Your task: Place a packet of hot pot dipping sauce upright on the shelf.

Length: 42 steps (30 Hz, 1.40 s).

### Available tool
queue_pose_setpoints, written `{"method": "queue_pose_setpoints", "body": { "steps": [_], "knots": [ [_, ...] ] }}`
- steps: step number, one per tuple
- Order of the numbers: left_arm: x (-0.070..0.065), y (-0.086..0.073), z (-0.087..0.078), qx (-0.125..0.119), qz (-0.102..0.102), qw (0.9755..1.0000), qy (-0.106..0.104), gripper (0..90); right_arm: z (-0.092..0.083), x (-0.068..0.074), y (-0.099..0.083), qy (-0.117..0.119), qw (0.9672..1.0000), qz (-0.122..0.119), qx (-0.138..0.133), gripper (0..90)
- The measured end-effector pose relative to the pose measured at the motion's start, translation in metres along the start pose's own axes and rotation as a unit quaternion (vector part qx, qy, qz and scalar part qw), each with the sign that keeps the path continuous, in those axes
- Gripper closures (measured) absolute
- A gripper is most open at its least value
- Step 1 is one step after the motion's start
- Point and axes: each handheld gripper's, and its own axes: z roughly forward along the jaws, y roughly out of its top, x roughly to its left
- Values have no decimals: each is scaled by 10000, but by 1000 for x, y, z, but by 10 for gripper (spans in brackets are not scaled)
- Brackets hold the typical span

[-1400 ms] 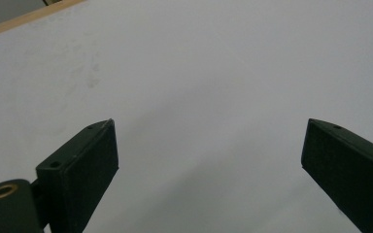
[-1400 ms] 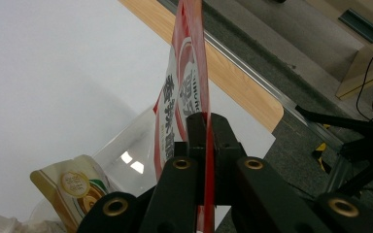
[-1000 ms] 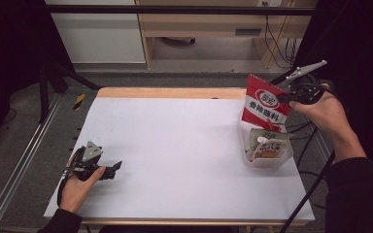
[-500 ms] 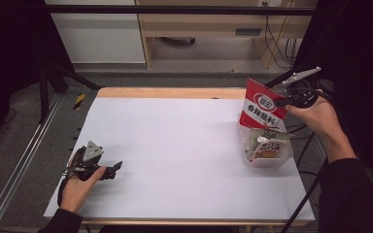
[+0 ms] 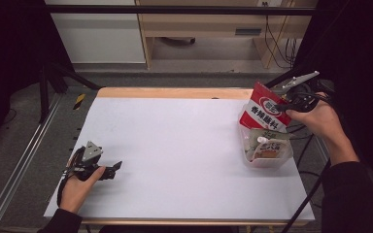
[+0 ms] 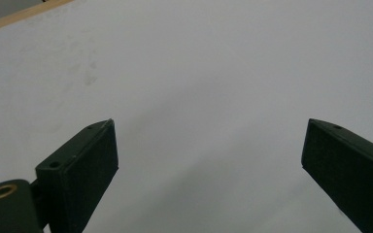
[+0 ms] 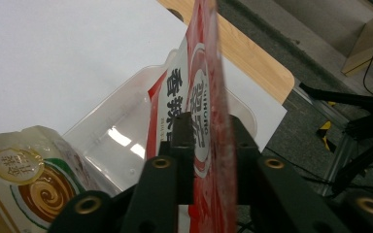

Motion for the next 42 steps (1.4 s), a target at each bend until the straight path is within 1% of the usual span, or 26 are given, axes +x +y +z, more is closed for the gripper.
{"method": "queue_pose_setpoints", "body": {
  "steps": [2, 4, 5, 7, 9, 13, 16, 18, 19, 22, 26, 27, 28, 30, 32, 34, 35, 36, 37, 39, 42],
  "knots": [
    [0, 0, 0, -6, -5, 10000, 9, 59, -1, 0, 1, -56, 10000, -2, -50, 661],
    [0, 0, 0, -3, -7, 10000, 9, 59, -3, 2, 2, -183, 9997, 1, -150, 531],
    [0, 0, 0, -2, -7, 10000, 10, 59, -4, 3, 3, -268, 9994, -21, -231, 488],
    [1, 0, 0, -1, 5, 10000, 14, 59, -7, 5, 4, -361, 9988, -56, -324, 397],
    [0, 0, 0, -4, -4, 10000, 12, 60, -10, 7, 7, -500, 9977, -87, -446, 331],
    [0, 0, -1, -14, 4, 10000, 14, 60, -19, 14, 13, -678, 9952, -92, -705, 249],
    [0, 0, -1, -20, 9, 10000, 12, 59, -28, 20, 17, -724, 9932, -52, -906, 230],
    [0, 0, -1, -17, 13, 10000, 9, 59, -34, 26, 19, -671, 9926, -56, -1008, 219],
    [0, 0, -1, -17, 14, 10000, 9, 59, -36, 30, 20, -648, 9925, -108, -1033, 214],
    [0, 1, -1, -17, 20, 10000, 9, 59, -39, 41, 23, -562, 9923, -167, -1092, 195],
    [0, 0, -1, -15, 21, 10000, 11, 60, -40, 61, 27, -462, 9920, -240, -1154, 152],
    [0, 0, -1, -11, 21, 10000, 12, 59, -40, 69, 29, -401, 9921, -263, -1163, 142],
    [0, 0, -1, -6, 20, 10000, 11, 60, -40, 74, 30, -353, 9920, -280, -1180, 141],
    [0, 0, -1, -5, 19, 10000, 11, 59, -39, 90, 32, -257, 9911, -347, -1261, 139],
    [0, 0, -1, -11, 21, 10000, 8, 59, -37, 104, 34, -166, 9900, -385, -1349, 131],
    [0, 0, -1, -7, 27, 10000, 4, 59, -35, 118, 36, -74, 9896, -377, -1387, 119],
    [0, 0, -1, 0, 32, 10000, -3, 59, -33, 126, 37, -22, 9898, -370, -1377, 114],
    [0, 0, -1, 2, 35, 10000, -7, 59, -30, 136, 38, 54, 9896, -419, -1376, 109],
    [0, 0, -1, 3, 36, 10000, -5, 59, -28, 142, 38, 110, 9894, -424, -1387, 108],
    [0, 0, -1, -2, 42, 10000, -11, 59, -23, 159, 38, 233, 9884, -471, -1424, 108],
    [0, 0, -1, -7, 46, 10000, -18, 59, -16, 178, 38, 415, 9872, -457, -1473, 104]
  ]
}}
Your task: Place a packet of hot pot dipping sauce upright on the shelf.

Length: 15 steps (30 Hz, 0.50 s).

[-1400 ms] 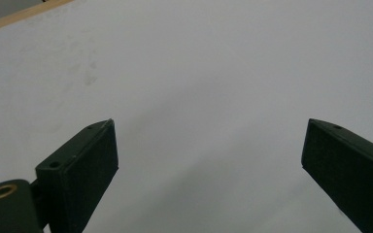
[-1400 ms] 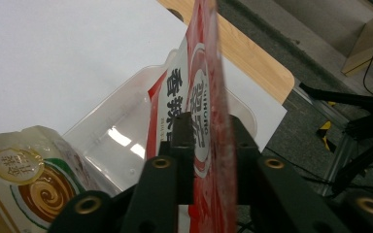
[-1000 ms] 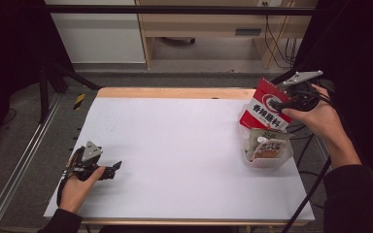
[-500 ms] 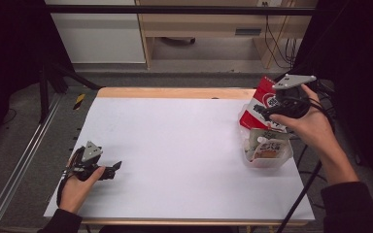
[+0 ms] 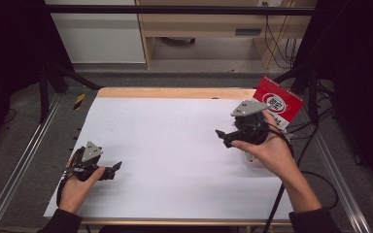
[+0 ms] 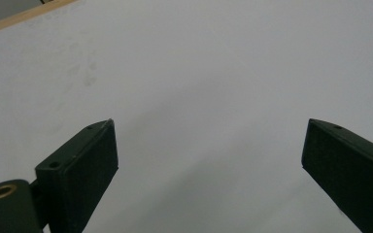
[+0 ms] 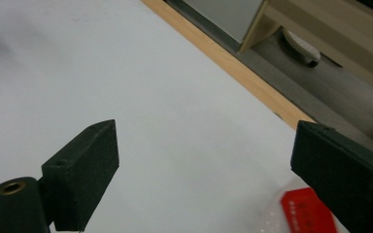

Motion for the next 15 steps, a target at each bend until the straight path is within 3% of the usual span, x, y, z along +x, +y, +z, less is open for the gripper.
{"method": "queue_pose_setpoints", "body": {
  "steps": [4, 15],
  "knots": [
    [0, 0, 0, 8, 11, 10000, -7, 59, 12, 23, -5, 213, 9998, 14, -16, 95],
    [0, 0, 0, 34, 35, 10000, -11, 58, 37, 58, -25, 475, 9986, 211, 29, 73]
  ]
}}
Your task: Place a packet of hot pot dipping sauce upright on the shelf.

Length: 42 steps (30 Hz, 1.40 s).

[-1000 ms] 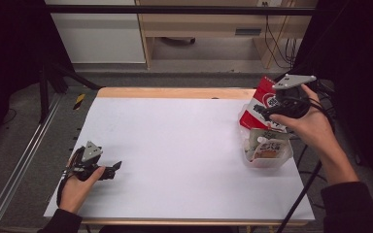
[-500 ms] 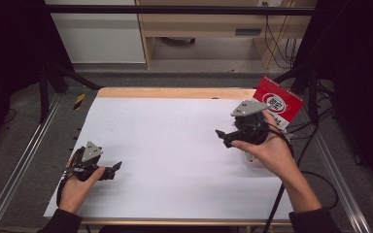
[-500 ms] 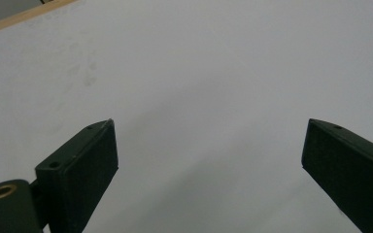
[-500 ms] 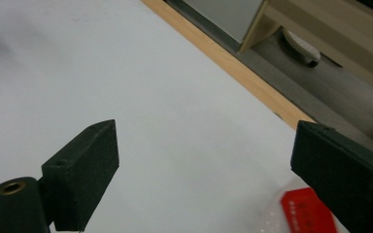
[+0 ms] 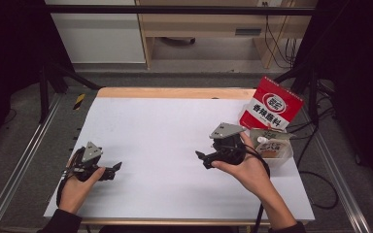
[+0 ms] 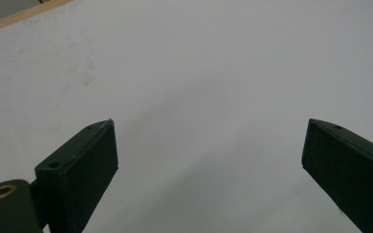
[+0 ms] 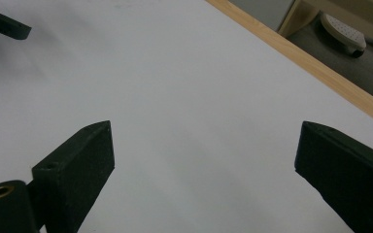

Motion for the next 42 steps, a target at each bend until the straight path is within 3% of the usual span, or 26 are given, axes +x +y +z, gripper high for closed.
{"method": "queue_pose_setpoints", "body": {
  "steps": [12, 26, 42],
  "knots": [
    [-1, 0, 0, 11, 28, 10000, -2, 58, 16, 17, -21, 88, 9996, 251, -3, 76],
    [-2, 0, 1, 34, 62, 10000, -15, 58, 26, 22, -37, 89, 9989, 465, -11, 73],
    [-2, 0, 2, 61, 74, 9999, -40, 58, 46, 28, -71, 103, 9963, 825, 196, 71]
  ]
}}
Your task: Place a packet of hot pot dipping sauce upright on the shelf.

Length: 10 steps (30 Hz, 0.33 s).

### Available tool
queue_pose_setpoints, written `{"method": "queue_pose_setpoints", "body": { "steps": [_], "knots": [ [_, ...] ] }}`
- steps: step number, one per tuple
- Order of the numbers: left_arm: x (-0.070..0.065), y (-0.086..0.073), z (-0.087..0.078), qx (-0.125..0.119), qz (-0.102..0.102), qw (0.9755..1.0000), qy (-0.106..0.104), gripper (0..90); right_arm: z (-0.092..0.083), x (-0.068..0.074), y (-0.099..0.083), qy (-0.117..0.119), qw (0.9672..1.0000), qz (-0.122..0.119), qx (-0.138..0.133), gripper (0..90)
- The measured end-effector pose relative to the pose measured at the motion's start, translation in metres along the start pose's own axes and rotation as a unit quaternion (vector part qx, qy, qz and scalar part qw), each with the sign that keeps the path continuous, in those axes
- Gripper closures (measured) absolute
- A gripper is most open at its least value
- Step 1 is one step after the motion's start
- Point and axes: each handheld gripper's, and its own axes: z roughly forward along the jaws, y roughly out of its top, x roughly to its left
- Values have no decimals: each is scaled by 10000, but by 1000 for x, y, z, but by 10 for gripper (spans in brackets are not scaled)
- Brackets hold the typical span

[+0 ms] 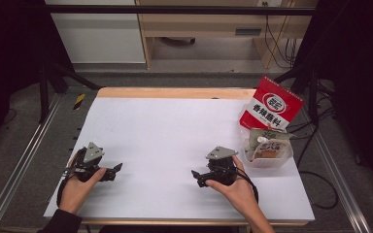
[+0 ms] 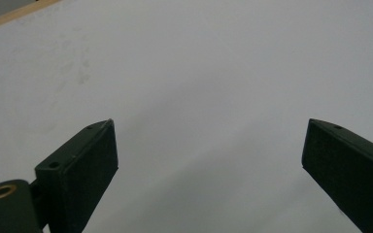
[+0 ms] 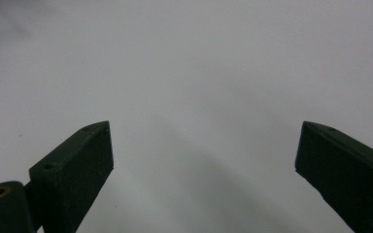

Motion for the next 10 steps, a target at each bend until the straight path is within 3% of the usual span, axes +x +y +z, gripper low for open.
{"method": "queue_pose_setpoints", "body": {
  "steps": [6, 10],
  "knots": [
    [-2, 1, 1, 59, 104, 9999, -33, 58, 0, -3, -10, -288, 9993, 183, 121, 69],
    [2, 1, 0, -1, 64, 10000, -10, 54, 0, -6, -13, -420, 9986, 279, 140, 67]
  ]
}}
